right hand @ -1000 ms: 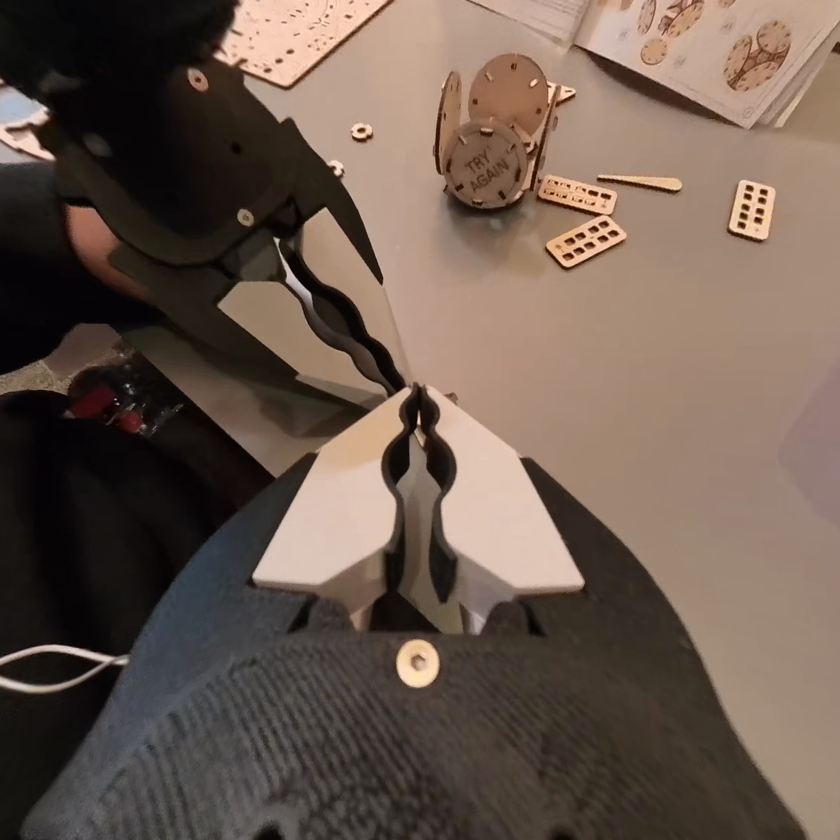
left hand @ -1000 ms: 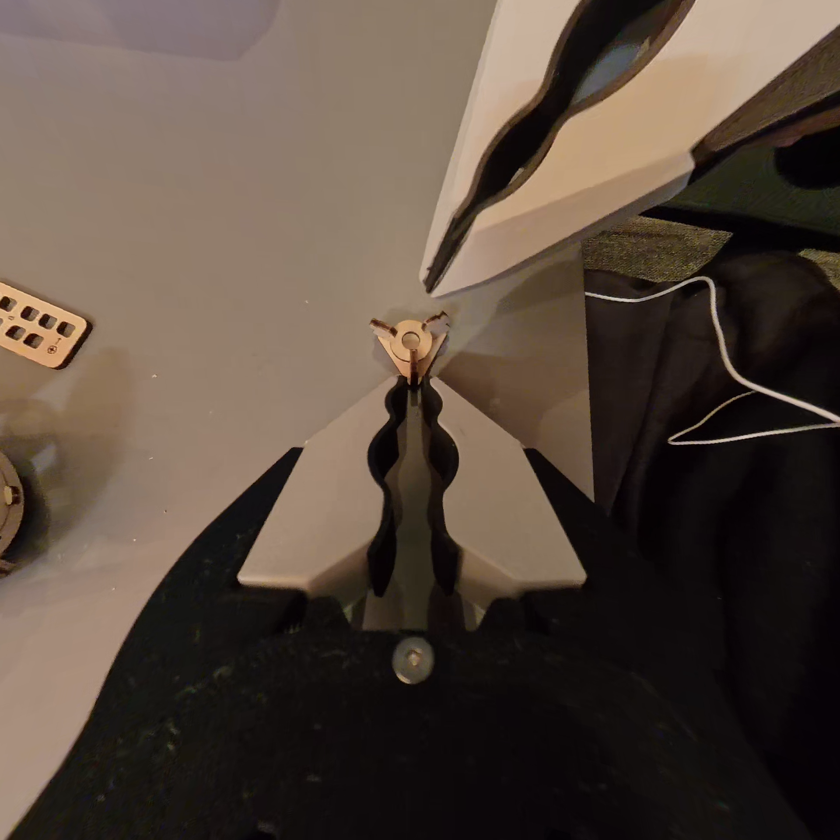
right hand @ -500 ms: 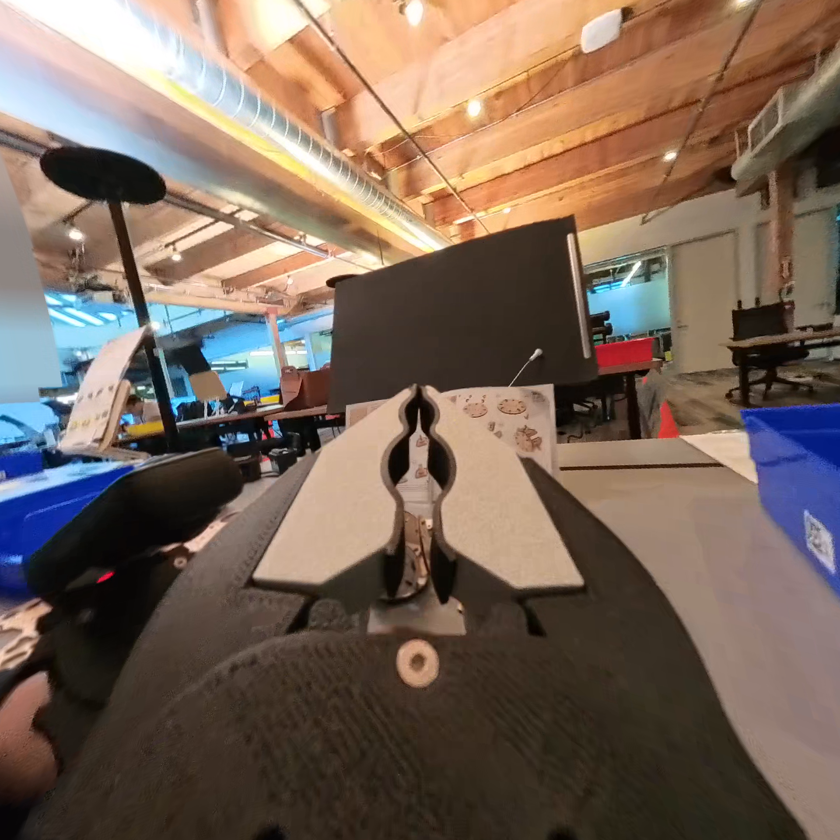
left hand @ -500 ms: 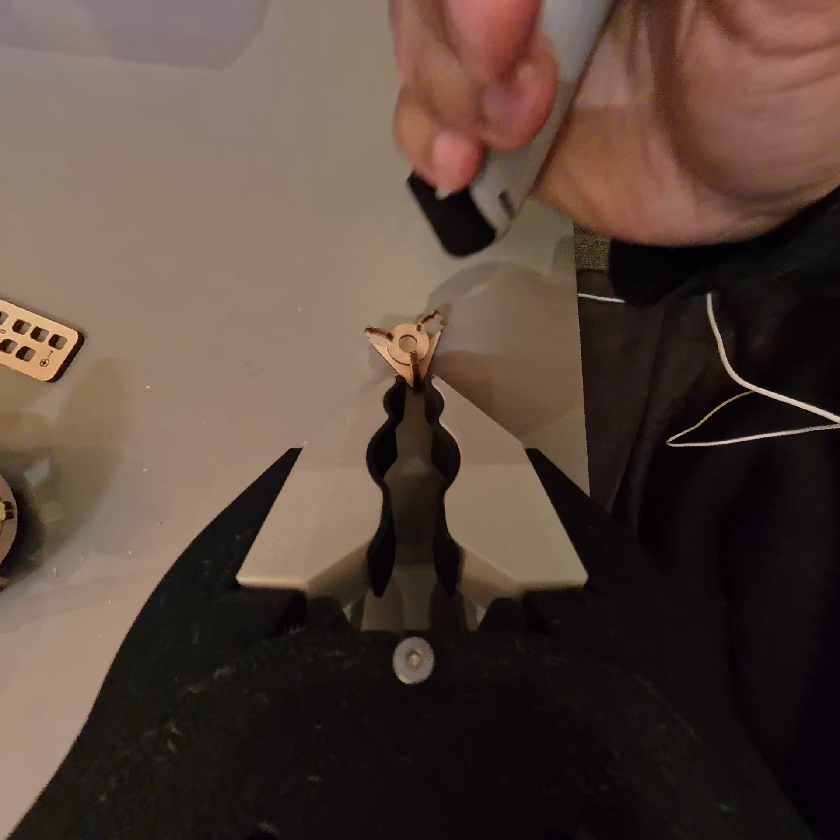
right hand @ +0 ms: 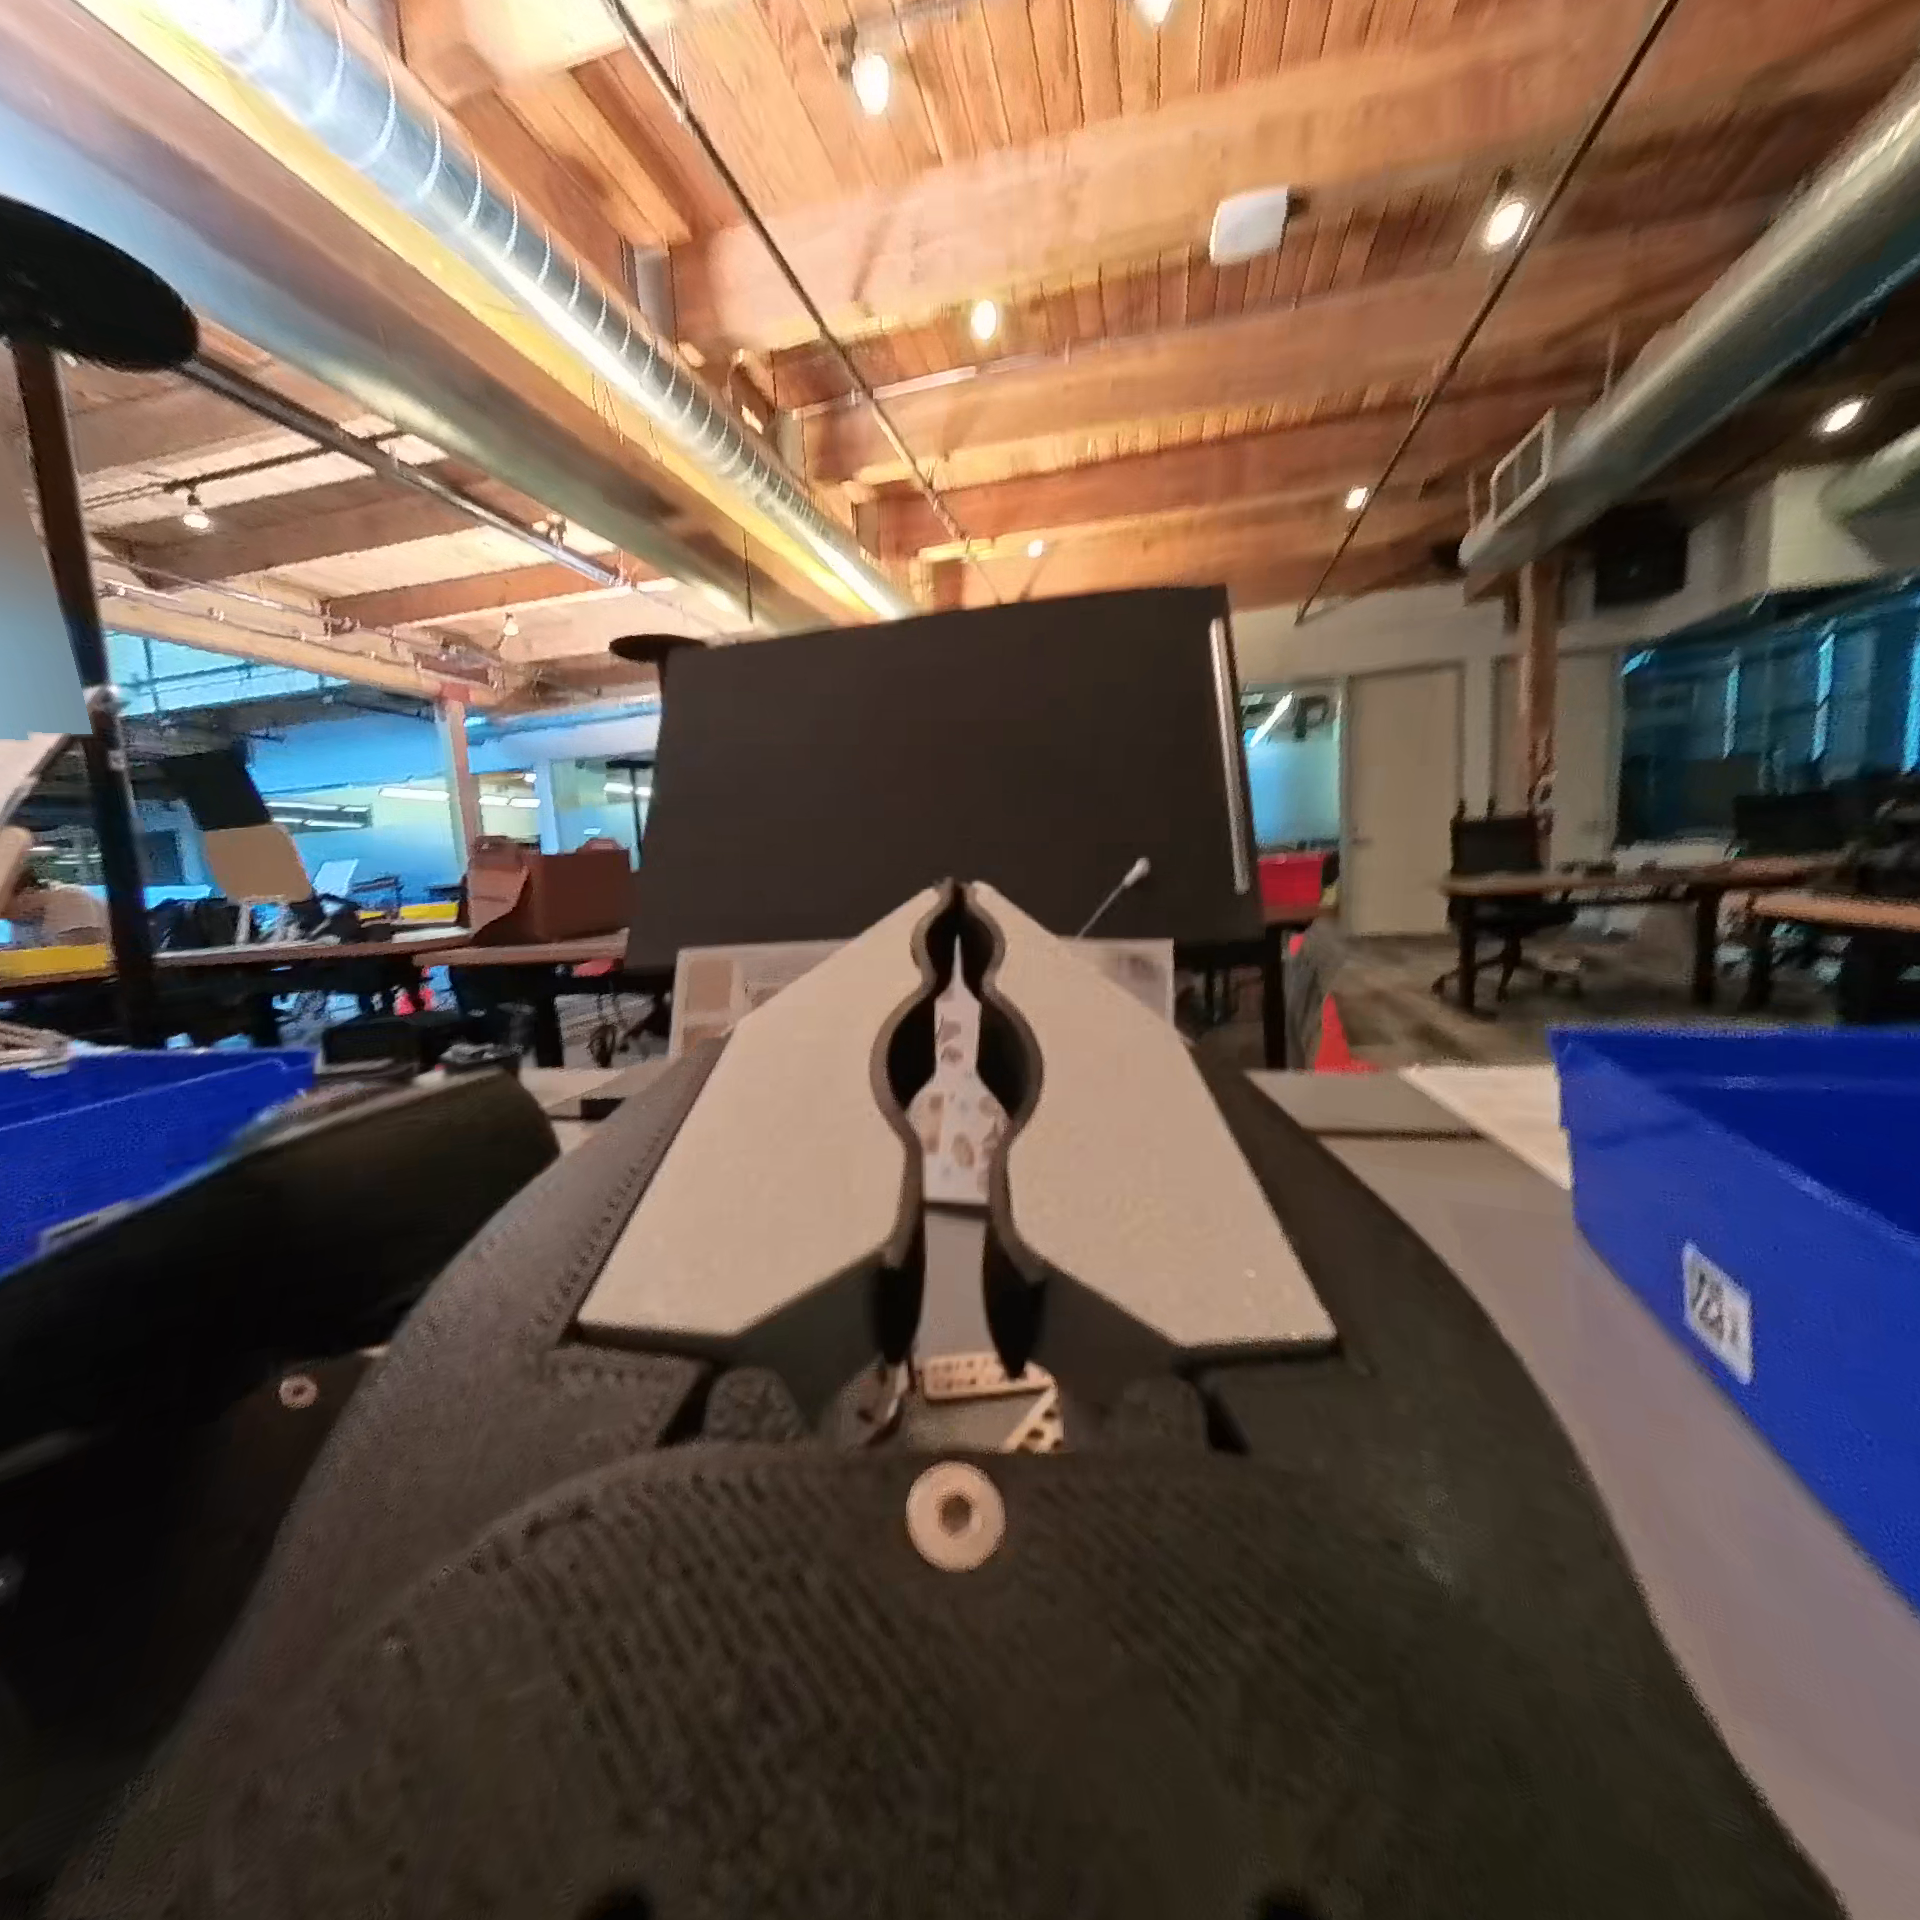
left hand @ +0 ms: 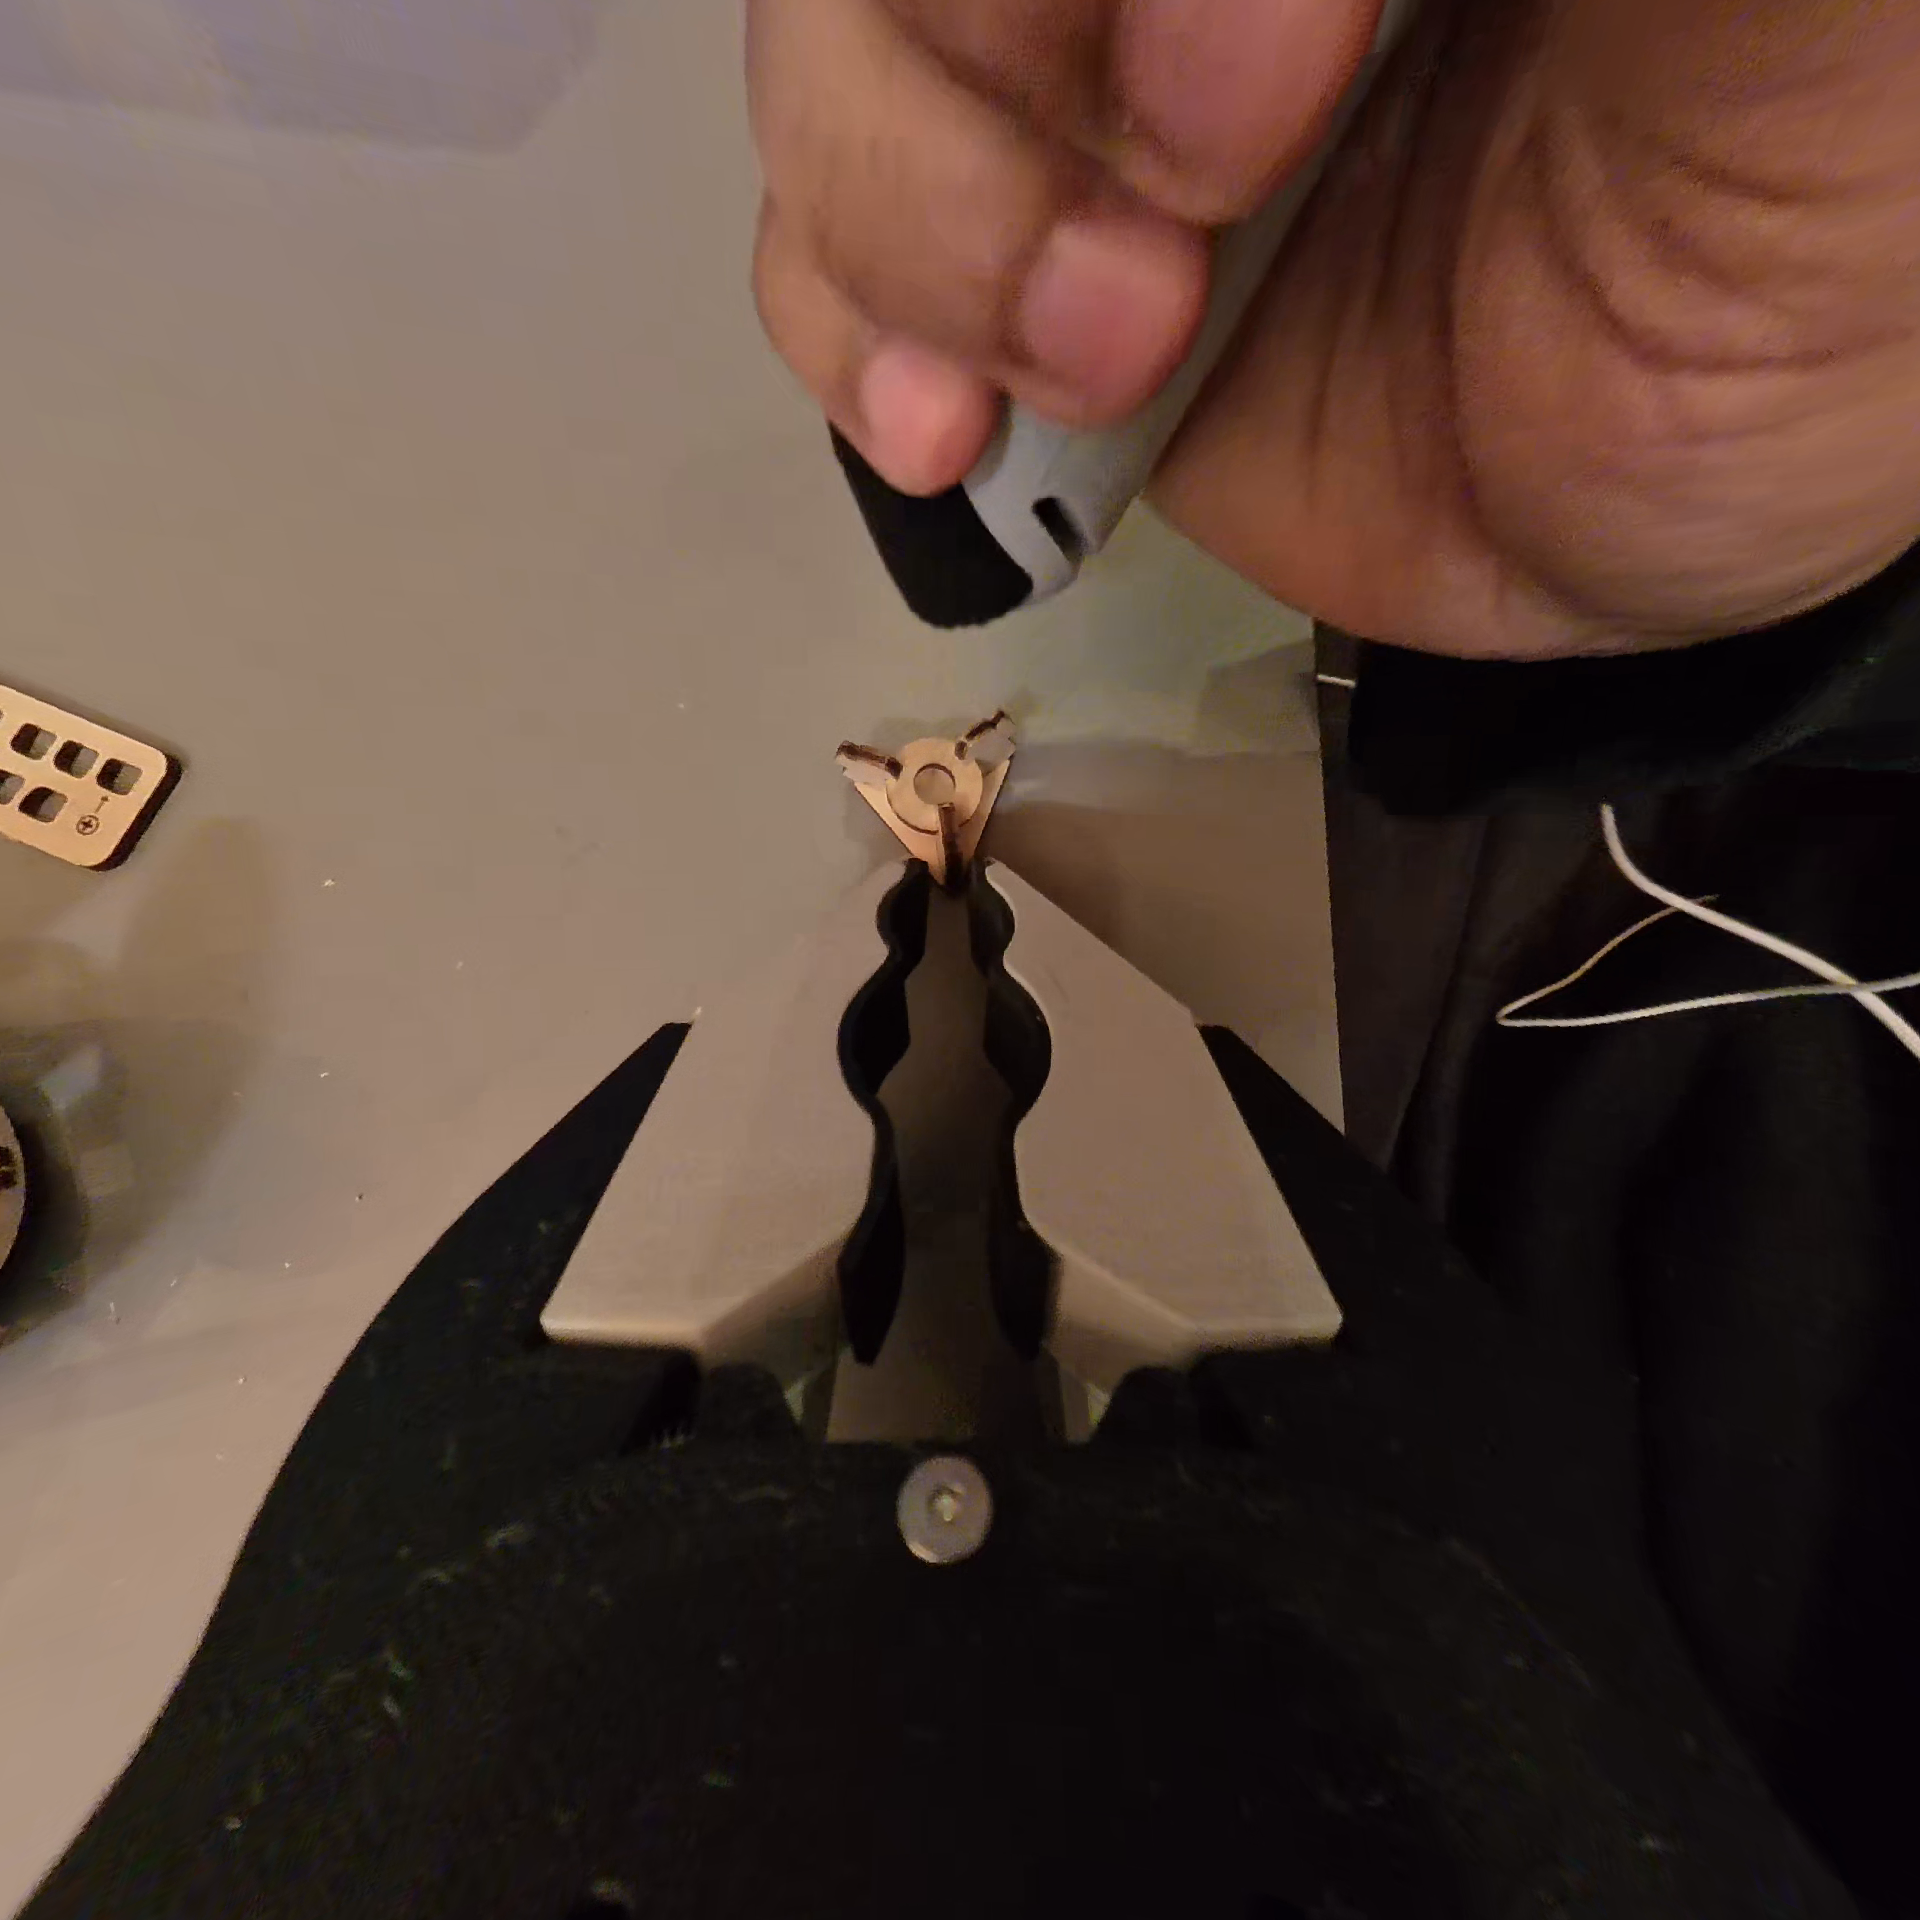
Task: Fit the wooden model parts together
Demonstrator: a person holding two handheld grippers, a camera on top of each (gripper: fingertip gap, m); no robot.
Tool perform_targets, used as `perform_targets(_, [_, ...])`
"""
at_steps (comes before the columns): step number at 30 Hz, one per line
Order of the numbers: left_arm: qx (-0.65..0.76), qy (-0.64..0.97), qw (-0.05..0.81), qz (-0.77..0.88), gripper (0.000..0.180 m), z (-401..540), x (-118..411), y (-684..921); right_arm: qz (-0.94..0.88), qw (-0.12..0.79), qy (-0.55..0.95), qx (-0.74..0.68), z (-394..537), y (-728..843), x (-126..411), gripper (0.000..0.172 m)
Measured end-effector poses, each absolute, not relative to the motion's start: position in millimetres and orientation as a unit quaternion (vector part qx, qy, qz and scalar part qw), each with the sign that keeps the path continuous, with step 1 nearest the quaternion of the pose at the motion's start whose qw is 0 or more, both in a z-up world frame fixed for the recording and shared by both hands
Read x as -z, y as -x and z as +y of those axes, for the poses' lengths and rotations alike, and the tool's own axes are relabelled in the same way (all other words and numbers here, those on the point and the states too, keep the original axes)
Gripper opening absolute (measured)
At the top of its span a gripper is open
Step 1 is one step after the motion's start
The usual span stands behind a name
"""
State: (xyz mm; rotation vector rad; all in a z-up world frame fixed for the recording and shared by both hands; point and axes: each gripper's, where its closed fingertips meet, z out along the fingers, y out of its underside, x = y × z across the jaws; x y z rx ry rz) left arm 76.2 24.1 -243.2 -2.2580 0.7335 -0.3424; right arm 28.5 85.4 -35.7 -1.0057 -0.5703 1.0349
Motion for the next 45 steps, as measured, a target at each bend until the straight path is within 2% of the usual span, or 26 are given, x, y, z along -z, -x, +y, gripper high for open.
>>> perform_targets(4, [0.129,0.879,0.365,0.280,0.006,26,243,-75,-0.297,0.673,0.519,-0.435,93,-3,83,0.000])
perform_targets(16, [0.128,0.878,0.365,0.283,0.005,25,243,-76,-0.256,0.701,0.486,-0.455,93,-34,41,0.000])
perform_targets(36, [0.130,0.878,0.364,0.282,0.005,26,243,-75,-0.254,0.661,0.533,-0.463,104,-16,83,0.000])
perform_targets(40, [0.130,0.878,0.364,0.282,0.005,26,243,-75,-0.252,0.666,0.530,-0.461,107,-20,80,0.000])
perform_targets(45, [0.130,0.878,0.364,0.282,0.005,26,243,-75,-0.243,0.704,0.489,-0.454,100,-35,47,0.000])
